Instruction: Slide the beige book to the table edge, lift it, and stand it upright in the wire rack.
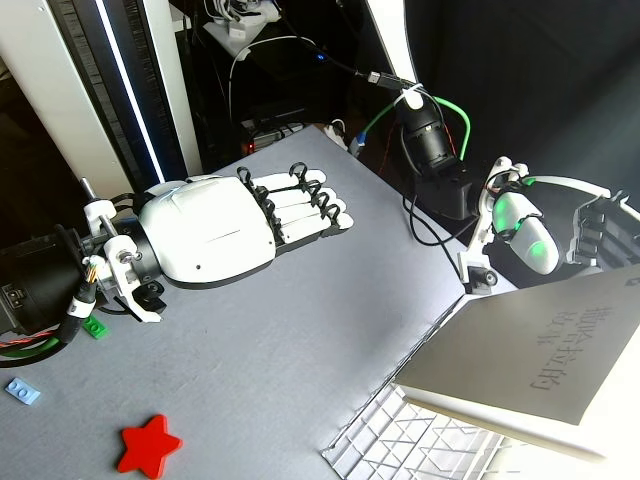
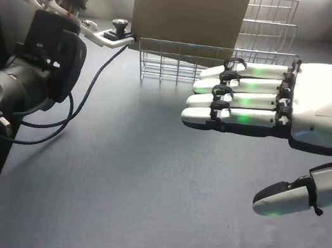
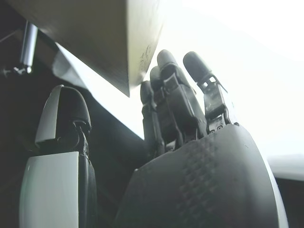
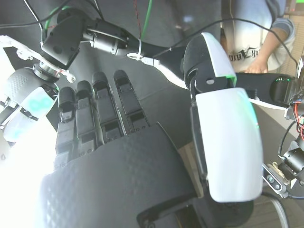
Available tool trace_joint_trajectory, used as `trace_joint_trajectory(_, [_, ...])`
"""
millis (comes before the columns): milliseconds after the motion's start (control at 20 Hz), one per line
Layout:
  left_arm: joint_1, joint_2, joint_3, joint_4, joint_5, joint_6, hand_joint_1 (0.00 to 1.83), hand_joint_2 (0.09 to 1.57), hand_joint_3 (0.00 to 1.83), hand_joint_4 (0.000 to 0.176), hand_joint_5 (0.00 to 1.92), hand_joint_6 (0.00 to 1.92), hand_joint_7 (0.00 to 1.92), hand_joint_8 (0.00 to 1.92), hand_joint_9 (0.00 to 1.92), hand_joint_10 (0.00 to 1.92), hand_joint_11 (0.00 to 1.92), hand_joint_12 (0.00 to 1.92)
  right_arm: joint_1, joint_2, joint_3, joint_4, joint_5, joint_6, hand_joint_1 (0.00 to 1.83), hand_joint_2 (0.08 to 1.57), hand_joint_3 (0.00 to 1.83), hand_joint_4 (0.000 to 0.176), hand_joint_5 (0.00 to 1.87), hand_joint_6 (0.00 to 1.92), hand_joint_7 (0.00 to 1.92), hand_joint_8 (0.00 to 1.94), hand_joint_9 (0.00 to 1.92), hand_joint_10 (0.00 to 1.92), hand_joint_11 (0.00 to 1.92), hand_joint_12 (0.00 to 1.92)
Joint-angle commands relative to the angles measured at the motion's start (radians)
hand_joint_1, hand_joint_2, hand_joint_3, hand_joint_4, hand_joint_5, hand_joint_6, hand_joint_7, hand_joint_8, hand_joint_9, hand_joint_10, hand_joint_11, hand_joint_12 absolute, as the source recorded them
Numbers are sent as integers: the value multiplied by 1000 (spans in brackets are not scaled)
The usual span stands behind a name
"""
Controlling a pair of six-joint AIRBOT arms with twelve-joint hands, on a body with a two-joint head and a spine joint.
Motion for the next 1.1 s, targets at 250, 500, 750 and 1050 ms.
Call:
trace_joint_trajectory(250, [-20, 10, 16, -25, -117, -12, 884, 1093, 0, 47, 277, 0, 293, 0, 388, 0, 0, 1105, 13, 2, -3, 84, 81, 4, 146, 1131, 0, 0, 94, 4, 134, 2, 127, 6, 0, 350])
trace_joint_trajectory(500, [-33, 24, 1, -30, -119, -15, 867, 1059, 0, 57, 208, 0, 262, 0, 354, 0, 0, 1032, 12, 2, -3, 84, 81, 4, 108, 1142, 1, 0, 110, 1, 170, 4, 163, 9, 0, 486])
trace_joint_trajectory(750, [-48, 55, -65, -29, -116, -1, 852, 1048, 0, 58, 214, 3, 232, 0, 346, 2, 0, 951, 12, 2, -3, 84, 83, 4, 135, 1147, 1, 0, 59, 0, 130, 0, 108, 1, 0, 336])
trace_joint_trajectory(1050, [-54, 130, -187, 54, -50, 33, 497, 1063, 8, 67, 190, 14, 256, 9, 339, 8, 0, 927, 11, 2, -3, 84, 85, 4, 1, 1127, 0, 0, 100, 17, 135, 5, 105, 2, 0, 250])
